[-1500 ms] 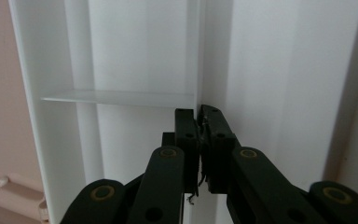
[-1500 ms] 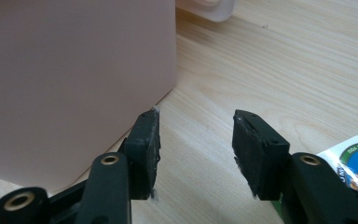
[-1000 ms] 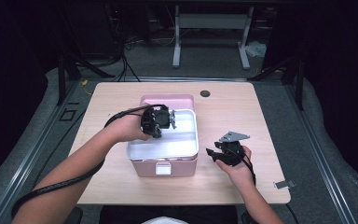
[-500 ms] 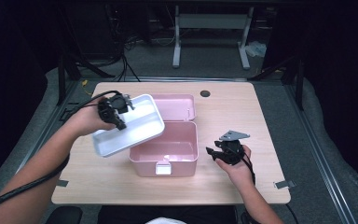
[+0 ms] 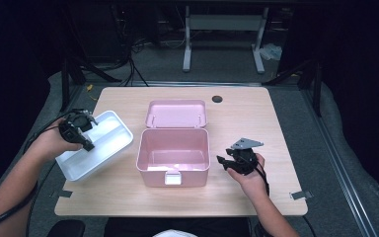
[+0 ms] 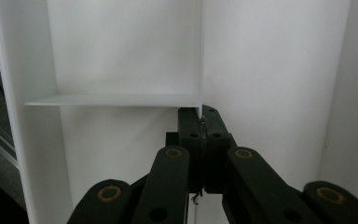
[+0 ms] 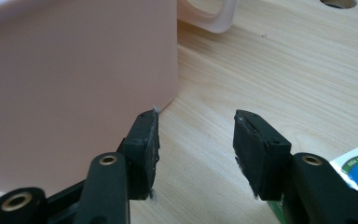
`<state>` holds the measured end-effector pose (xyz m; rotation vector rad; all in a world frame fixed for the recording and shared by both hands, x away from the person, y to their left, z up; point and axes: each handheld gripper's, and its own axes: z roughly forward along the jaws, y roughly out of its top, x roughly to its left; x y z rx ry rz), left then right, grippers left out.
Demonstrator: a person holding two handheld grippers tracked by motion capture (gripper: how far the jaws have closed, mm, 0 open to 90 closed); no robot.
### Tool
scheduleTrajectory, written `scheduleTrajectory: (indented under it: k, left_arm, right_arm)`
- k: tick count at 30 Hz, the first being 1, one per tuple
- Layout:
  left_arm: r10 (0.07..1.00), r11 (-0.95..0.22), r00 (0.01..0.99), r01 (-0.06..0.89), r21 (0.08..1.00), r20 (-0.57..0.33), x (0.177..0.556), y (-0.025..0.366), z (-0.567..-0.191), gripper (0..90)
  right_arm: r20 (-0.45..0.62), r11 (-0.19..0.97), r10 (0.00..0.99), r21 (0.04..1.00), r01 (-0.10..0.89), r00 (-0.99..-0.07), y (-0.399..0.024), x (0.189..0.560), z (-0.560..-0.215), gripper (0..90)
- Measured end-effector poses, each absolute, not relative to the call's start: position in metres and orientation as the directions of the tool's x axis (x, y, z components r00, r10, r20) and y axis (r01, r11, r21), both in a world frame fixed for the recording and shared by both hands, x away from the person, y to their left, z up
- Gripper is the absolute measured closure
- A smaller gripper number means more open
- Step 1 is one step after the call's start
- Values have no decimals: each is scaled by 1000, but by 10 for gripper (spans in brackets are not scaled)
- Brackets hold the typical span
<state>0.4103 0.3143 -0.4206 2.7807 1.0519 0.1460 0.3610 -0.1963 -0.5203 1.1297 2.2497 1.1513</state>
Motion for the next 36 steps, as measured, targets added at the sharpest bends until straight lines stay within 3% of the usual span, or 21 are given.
scheduleTrajectory:
  k: [15,21,25,28,34,36]
  left_arm:
    - [693,-706,718,694,140,-68,411,310,-504,890]
    - [712,-697,702,711,91,-29,414,310,-519,889]
    - [723,-684,690,722,105,-36,414,313,-523,882]
    - [742,-658,669,738,148,-37,410,318,-521,824]
    - [794,-571,607,759,313,-24,394,332,-518,601]
    - [801,-554,597,768,320,-47,392,336,-520,549]
  right_arm:
    - [-13,374,792,801,467,-611,-196,360,-513,488]
    - [-55,422,779,783,457,-624,-194,362,-504,470]
    - [-57,464,752,754,465,-657,-192,366,-496,468]
    - [-46,490,734,726,482,-677,-190,373,-492,463]
    - [-89,603,682,631,489,-726,-190,391,-472,441]
    - [-94,640,665,584,500,-741,-193,399,-465,422]
